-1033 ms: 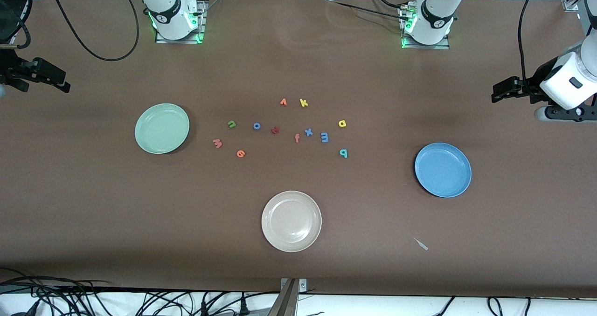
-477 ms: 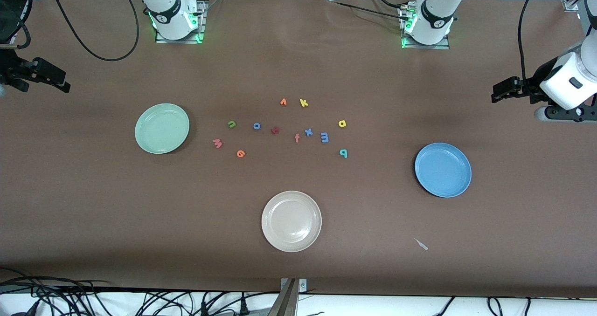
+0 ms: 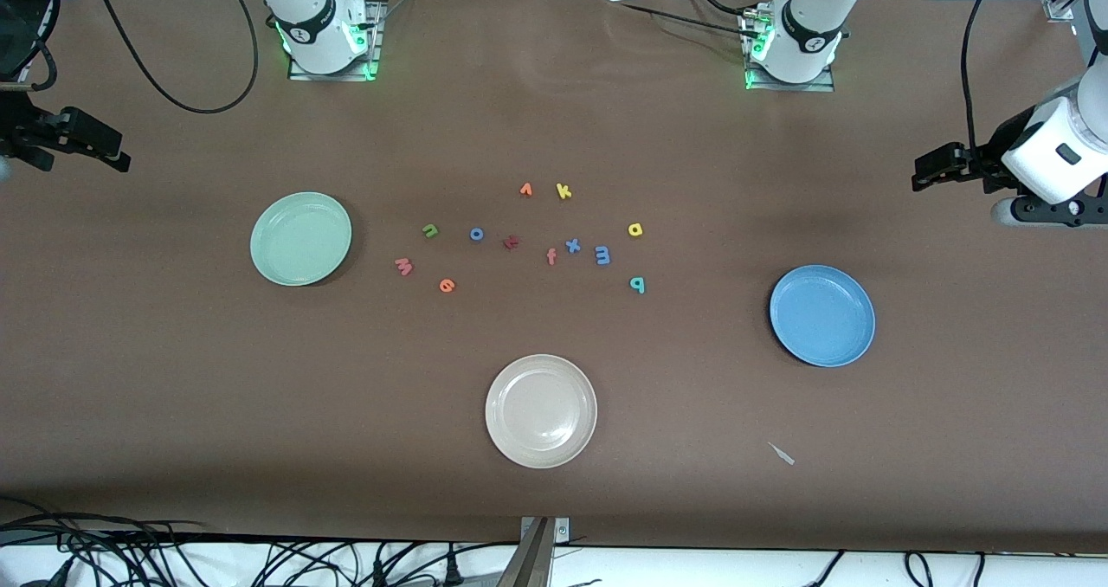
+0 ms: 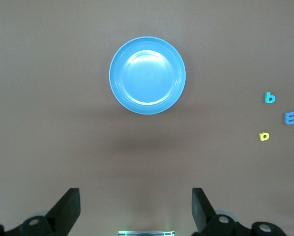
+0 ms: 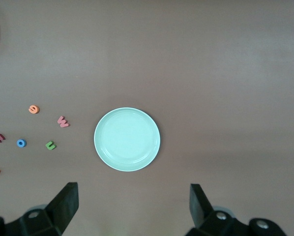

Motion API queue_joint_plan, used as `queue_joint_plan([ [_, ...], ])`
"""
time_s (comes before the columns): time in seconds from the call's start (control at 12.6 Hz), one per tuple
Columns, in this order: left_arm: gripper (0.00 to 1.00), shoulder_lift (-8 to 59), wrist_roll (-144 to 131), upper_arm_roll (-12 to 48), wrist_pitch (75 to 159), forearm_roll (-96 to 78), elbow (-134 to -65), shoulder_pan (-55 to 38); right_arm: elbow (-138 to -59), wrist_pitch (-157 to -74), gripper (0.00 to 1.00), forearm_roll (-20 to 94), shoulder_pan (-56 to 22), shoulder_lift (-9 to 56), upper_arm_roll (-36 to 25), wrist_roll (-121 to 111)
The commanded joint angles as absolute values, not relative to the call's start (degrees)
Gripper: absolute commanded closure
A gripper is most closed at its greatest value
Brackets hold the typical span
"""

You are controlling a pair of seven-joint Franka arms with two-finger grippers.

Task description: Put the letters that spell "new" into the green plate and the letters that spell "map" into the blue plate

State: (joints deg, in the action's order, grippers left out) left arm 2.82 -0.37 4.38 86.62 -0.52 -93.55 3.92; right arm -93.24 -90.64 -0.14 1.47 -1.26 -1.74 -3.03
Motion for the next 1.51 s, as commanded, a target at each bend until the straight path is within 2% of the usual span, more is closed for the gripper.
queue_joint_plan([
  [0.0,0.00,2.4,1.0,4.6,87.4,0.3,-94.3,4.1,-92.4,-89.6,0.00,-0.6,1.5,-1.1,-1.6,-2.8],
  [0.48,0.00,2.5,1.0,4.7,87.4,0.3,-94.2,4.0,-92.4,-88.7,0.00,-0.5,1.4,-1.1,-1.4,-3.0],
  [0.79,0.00,3.3,0.3,4.7,87.4,0.1,-93.5,3.6,-92.1,-88.0,0.00,-0.3,-3.1,0.8,-1.2,-3.0],
  [1.11,0.00,10.6,-1.0,6.8,87.4,0.3,-90.3,-0.2,-92.5,-87.7,0.00,0.0,-8.1,6.1,-0.2,-3.3],
  [1.19,0.00,11.3,-1.0,6.9,87.5,0.2,-90.3,-2.0,-92.6,-87.9,0.00,-0.1,-10.4,9.1,-0.2,-3.4],
  [1.43,0.00,13.1,-2.2,7.5,92.0,-2.2,-91.4,-5.8,-93.9,-93.8,0.00,-0.8,-17.4,16.7,-0.2,-3.4],
])
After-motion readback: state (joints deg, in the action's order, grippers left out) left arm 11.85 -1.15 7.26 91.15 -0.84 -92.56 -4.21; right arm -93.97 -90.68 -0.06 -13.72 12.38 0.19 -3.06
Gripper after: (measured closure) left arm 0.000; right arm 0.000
